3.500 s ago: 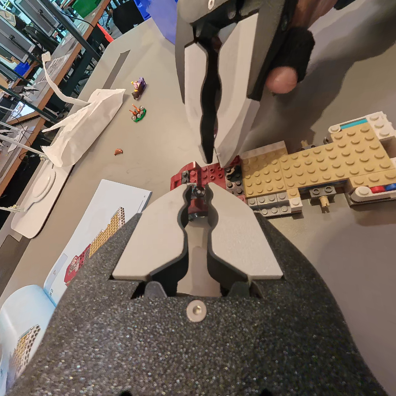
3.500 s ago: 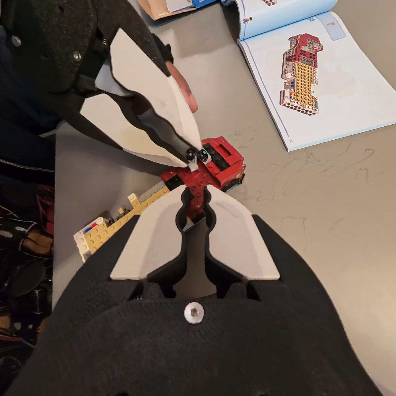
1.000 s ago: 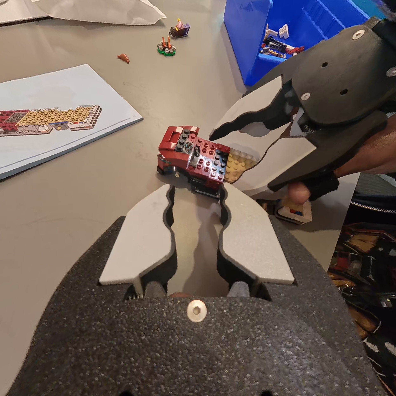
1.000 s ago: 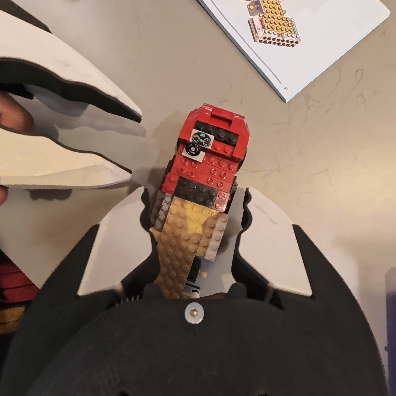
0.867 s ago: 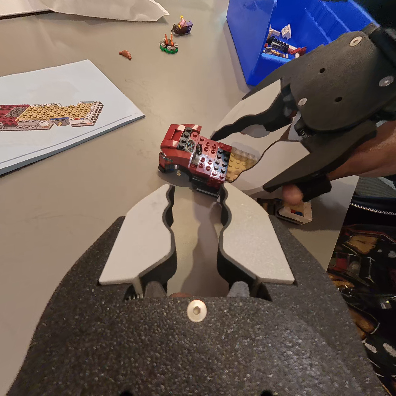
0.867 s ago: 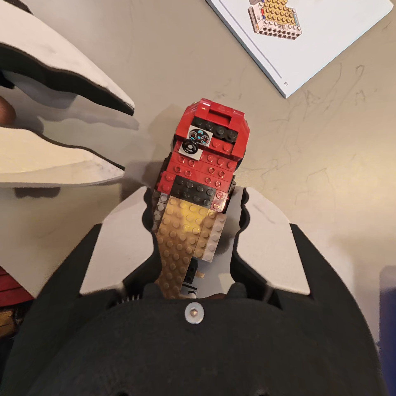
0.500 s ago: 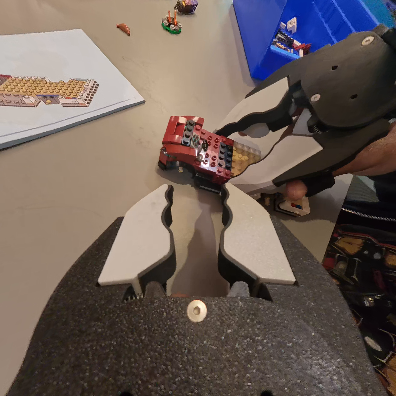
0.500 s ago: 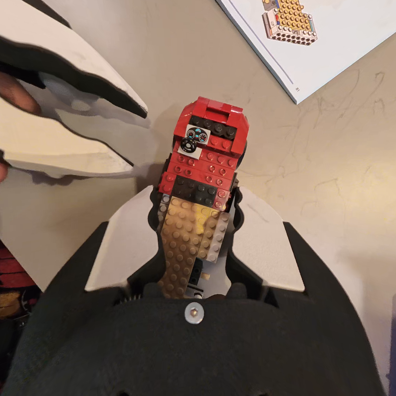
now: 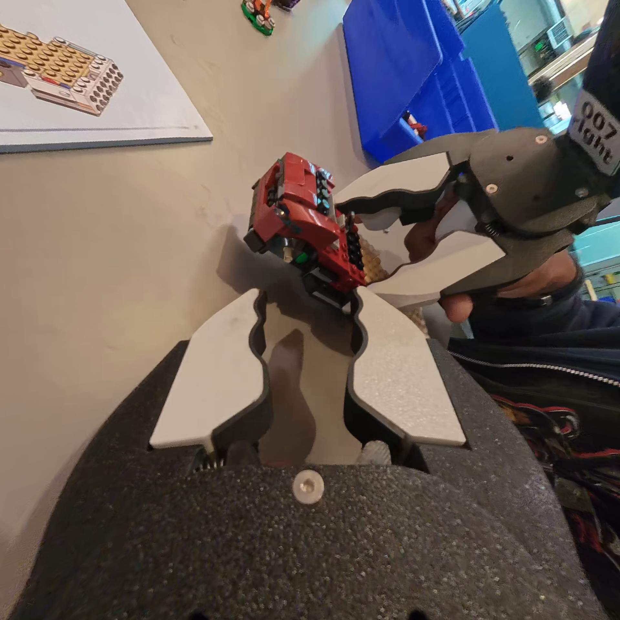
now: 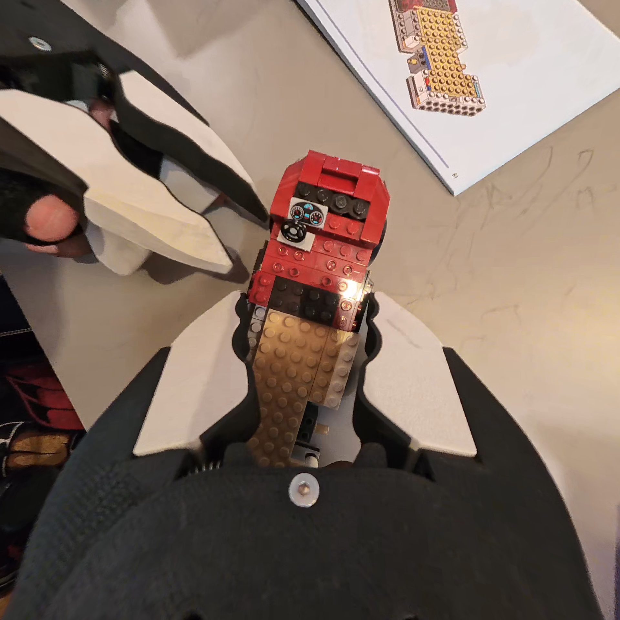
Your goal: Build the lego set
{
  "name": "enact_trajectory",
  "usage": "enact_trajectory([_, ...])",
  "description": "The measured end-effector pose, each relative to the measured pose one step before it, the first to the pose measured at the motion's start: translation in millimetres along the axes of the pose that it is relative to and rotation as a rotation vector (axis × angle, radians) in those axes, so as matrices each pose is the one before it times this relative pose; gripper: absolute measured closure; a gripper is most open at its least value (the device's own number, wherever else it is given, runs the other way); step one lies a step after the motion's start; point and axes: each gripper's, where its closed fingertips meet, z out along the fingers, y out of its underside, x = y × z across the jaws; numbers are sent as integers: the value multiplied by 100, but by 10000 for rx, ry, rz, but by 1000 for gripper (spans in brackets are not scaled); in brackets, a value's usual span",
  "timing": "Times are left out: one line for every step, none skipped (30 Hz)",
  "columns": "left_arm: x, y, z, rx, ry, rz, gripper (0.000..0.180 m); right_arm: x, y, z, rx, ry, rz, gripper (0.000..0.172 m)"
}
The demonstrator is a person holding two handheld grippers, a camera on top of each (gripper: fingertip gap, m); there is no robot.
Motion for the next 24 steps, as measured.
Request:
enact_trajectory([152, -211, 182, 59, 197, -230, 132, 0, -69, -11, 32, -30, -19, 103])
enact_trajectory([151, -192, 194, 67, 194, -240, 132, 5, -58, -6, 30, -15, -10, 103])
enact_trajectory([192, -136, 189, 32, 216, -216, 132, 3, -52, -25, 34, -16, -15, 103])
enact_trajectory([223, -57, 190, -11, 224, -187, 132, -14, -50, -30, 46, -25, -13, 103])
enact_trajectory([182, -10, 166, -36, 190, -176, 132, 1, -72, -34, 57, -26, -6, 103])
enact_trajectory([175, -25, 136, -27, 183, -167, 133, -3, -78, -55, 59, -25, -11, 103])
enact_trajectory([181, -23, 126, -23, 193, -173, 133, 7, -71, -48, 59, -18, -12, 103])
enact_trajectory([140, -30, 115, -20, 184, -195, 133, 1, -87, -58, 58, -13, -18, 103])
enact_trajectory([124, -41, 87, 5, 182, -214, 134, -25, -93, -50, 62, -30, -41, 103])
enact_trajectory([94, -77, 80, 24, 162, -224, 134, -46, -78, -47, 58, -38, -38, 103])
enact_trajectory([61, -76, 68, 39, 138, -225, 135, -39, -84, -36, 43, -26, -26, 103])
enact_trajectory([88, -75, 76, 41, 144, -222, 135, -50, -80, -35, 48, -21, -42, 103])
enact_trajectory([83, -41, 92, 31, 142, -221, 135, -57, -88, -27, 50, -22, -50, 103])
enact_trajectory([88, -19, 105, 20, 131, -198, 136, -56, -76, -6, 38, -20, -38, 103])
enact_trajectory([79, 14, 108, 8, 113, -183, 137, -50, -70, 1, 37, -18, -27, 103])
enact_trajectory([65, 0, 119, 22, 97, -173, 137, -53, -62, 10, 28, -24, -23, 103])
enact_trajectory([43, 31, 123, 18, 64, -152, 139, -71, -60, 27, 24, -27, -22, 103])
enact_trajectory([30, 49, 141, 5, 40, -122, 139, -58, -64, 23, 37, -20, -20, 103])
enact_trajectory([25, 32, 133, 12, 25, -90, 140, -66, -71, 27, 42, -24, -16, 103])
enact_trajectory([-39, 31, 113, 15, -19, -88, 142, -69, -43, 36, 25, -32, -13, 103])
enact_trajectory([-87, 25, 88, 27, -44, -89, 144, -22, 0, 23, -5, -10, -23, 103])
enact_trajectory([-35, -31, 26, 55, -1, -88, 144, 20, 17, 17, -5, 4, -32, 103])
enact_trajectory([-2, -20, 12, 41, 25, -63, 144, 11, 2, 5, 7, -16, -27, 103])
enact_trajectory([3, -17, 5, 36, 22, -63, 144, -1, 3, 9, 1, -23, -26, 103])
